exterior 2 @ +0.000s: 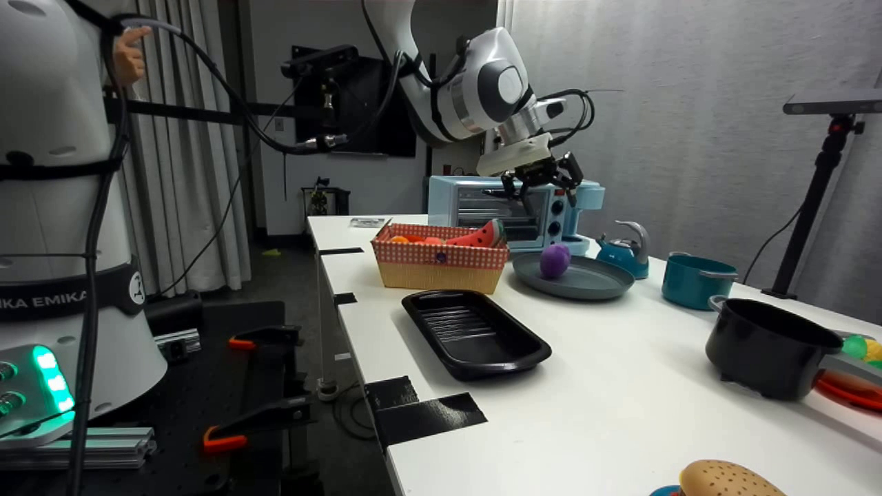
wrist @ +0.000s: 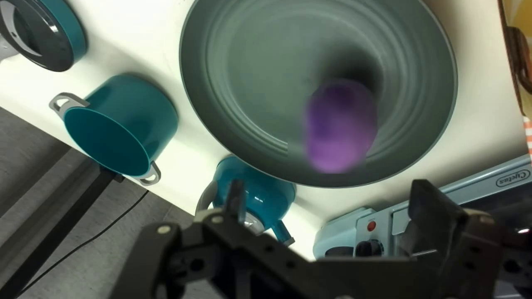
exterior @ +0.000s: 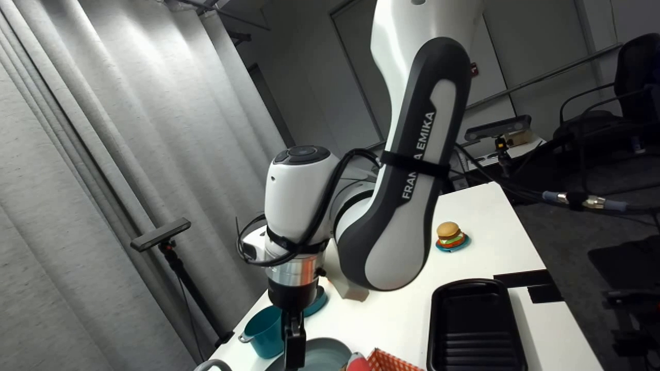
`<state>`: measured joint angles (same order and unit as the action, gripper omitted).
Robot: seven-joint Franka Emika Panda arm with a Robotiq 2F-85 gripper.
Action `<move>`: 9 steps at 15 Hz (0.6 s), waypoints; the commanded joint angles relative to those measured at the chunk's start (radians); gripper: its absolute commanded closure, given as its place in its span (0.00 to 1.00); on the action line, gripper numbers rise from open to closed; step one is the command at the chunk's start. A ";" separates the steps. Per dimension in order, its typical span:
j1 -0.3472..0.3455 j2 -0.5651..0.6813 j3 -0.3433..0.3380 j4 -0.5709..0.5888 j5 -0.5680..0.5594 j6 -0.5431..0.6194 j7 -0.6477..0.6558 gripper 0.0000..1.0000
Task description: Put the purple object in the grey plate
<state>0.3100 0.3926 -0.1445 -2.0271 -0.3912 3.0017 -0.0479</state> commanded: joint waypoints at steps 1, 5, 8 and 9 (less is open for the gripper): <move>0.034 -0.006 -0.034 0.017 -0.019 -0.011 0.033 0.00; 0.036 -0.028 -0.029 0.014 -0.005 -0.019 0.031 0.00; 0.033 -0.052 -0.018 0.003 0.003 -0.035 0.023 0.00; 0.040 -0.065 -0.025 0.000 -0.006 -0.052 0.024 0.00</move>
<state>0.3285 0.3688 -0.1551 -2.0193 -0.3912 2.9987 -0.0470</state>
